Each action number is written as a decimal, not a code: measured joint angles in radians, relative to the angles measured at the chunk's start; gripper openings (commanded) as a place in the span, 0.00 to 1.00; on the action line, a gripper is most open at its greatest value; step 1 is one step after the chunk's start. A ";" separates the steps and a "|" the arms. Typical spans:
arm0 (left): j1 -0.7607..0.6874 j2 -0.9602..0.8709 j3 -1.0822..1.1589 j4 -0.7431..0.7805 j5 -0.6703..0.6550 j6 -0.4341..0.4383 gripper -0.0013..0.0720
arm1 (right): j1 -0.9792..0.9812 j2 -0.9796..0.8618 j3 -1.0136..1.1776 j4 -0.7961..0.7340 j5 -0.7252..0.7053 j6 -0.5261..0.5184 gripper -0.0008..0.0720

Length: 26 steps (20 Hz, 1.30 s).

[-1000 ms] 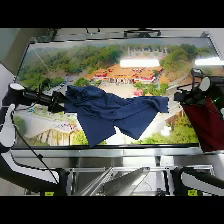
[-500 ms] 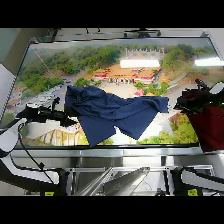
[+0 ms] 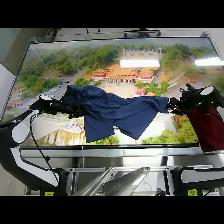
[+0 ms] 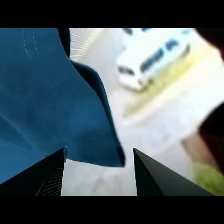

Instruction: Fold the shirts.

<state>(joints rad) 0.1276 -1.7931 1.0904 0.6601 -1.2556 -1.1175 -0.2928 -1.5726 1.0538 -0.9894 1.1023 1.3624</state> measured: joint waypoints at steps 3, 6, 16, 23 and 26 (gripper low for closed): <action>-0.004 -0.011 0.002 0.001 -0.008 0.000 0.04 | -0.001 -0.043 0.002 0.069 -0.022 -0.048 0.66; 0.005 -0.009 -0.008 -0.007 -0.035 0.001 0.04 | -0.002 -0.082 0.001 0.093 -0.039 -0.072 0.03; 0.116 0.359 0.178 -0.348 -0.231 0.039 0.04 | -0.021 0.141 0.251 0.209 0.185 -0.179 0.03; 0.354 0.684 0.811 -0.620 -0.163 0.023 0.05 | -0.122 0.546 0.678 0.370 0.169 -0.185 0.03; 0.571 0.791 0.957 -0.647 -0.101 -0.017 0.05 | -0.178 0.695 0.778 0.389 0.086 -0.185 0.03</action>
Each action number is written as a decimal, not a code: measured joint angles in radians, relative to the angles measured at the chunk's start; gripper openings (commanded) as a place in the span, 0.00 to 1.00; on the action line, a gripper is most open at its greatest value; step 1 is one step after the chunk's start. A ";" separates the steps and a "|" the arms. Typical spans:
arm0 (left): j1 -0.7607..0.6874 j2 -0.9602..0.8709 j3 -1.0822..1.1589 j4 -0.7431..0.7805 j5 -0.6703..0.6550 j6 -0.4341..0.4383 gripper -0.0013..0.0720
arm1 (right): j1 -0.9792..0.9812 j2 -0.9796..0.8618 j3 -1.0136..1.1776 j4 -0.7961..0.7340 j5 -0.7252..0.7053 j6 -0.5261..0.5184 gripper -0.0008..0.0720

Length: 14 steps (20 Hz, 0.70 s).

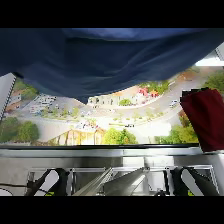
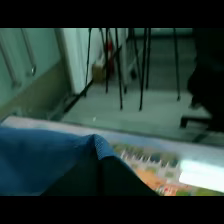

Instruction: Fold the shirts.

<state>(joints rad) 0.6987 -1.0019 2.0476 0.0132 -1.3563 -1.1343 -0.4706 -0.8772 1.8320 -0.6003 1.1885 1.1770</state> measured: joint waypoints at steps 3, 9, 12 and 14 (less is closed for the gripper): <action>0.165 0.076 -0.026 -0.010 0.024 -0.016 0.05 | -0.027 0.074 0.037 0.006 -0.040 0.000 0.03; -0.063 -0.066 -0.056 0.165 0.041 0.071 0.05 | 0.032 -0.068 0.008 0.034 0.015 0.021 0.03; -0.301 -0.258 -0.034 0.399 0.044 0.069 0.05 | 0.110 -0.224 -0.058 0.009 0.035 0.027 0.03; -0.415 -0.401 -0.042 0.529 0.040 0.056 0.05 | 0.148 -0.355 -0.118 -0.022 0.040 0.035 0.03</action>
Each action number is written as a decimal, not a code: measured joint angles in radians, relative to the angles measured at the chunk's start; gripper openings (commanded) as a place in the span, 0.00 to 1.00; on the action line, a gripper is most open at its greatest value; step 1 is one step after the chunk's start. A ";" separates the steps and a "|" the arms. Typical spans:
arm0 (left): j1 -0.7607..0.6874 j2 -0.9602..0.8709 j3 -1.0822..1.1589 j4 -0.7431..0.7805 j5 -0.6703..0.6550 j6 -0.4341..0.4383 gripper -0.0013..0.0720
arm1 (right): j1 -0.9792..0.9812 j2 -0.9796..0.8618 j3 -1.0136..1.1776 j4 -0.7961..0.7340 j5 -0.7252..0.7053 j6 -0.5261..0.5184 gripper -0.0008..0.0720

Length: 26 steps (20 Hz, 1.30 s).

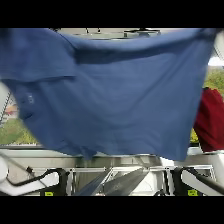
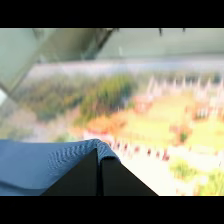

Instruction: Fold the shirts.

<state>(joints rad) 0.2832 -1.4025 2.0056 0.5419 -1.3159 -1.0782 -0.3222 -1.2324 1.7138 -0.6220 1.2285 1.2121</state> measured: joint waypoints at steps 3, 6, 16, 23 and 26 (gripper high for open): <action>-0.087 -0.223 -0.044 0.146 -0.013 -0.010 0.05 | 0.031 -0.212 -0.073 -0.020 0.001 0.003 0.03; -0.098 -0.443 -0.066 0.226 -0.005 -0.012 0.05 | 0.051 -0.446 -0.105 -0.025 -0.027 -0.010 0.03; -0.077 -0.736 0.104 0.264 0.090 -0.020 0.04 | 0.063 -0.815 0.013 0.072 -0.179 -0.023 0.03; -0.084 -0.596 0.114 0.325 0.143 -0.016 0.03 | 0.041 -0.828 0.082 0.071 -0.130 0.011 0.03; -0.097 -0.554 0.095 0.349 0.169 0.017 0.03 | 0.042 -0.828 0.087 0.066 -0.125 0.015 0.03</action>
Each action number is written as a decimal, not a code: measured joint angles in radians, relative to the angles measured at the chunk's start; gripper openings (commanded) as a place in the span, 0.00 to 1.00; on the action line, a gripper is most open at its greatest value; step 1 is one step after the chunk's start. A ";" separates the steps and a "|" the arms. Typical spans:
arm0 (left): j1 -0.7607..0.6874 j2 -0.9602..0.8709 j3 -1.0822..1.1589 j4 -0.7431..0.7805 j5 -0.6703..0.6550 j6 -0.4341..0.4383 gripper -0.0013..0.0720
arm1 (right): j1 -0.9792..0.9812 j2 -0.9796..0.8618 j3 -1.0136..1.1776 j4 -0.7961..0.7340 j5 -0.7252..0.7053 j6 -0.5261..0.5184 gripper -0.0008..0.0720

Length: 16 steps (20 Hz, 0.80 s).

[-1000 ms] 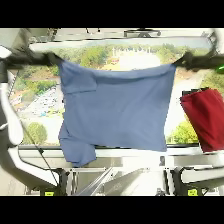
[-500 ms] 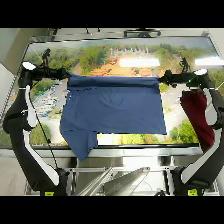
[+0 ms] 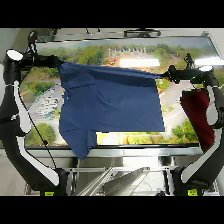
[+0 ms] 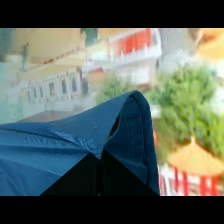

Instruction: Fold the shirts.

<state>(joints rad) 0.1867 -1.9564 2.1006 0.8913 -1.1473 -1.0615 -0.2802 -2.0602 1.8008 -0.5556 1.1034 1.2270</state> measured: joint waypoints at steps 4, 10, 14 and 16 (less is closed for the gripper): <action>-0.047 0.044 -0.092 0.127 0.098 0.023 0.04 | 0.006 0.000 0.002 -0.002 -0.002 0.003 0.03; -0.056 -0.016 -0.132 0.237 0.053 -0.006 0.03 | 0.009 0.000 0.002 -0.105 -0.002 0.056 0.03; -0.055 -0.048 -0.137 0.257 -0.028 -0.045 0.03 | 0.013 0.000 0.002 -0.234 0.000 0.114 0.03; -0.055 -0.061 -0.138 0.263 -0.069 -0.069 0.03 | 0.018 0.000 0.002 -0.285 0.002 0.136 0.03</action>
<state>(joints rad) 0.1318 -2.0178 1.9621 1.1545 -1.2167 -1.1305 -0.2619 -2.0602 1.8027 -0.8410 1.1053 1.3628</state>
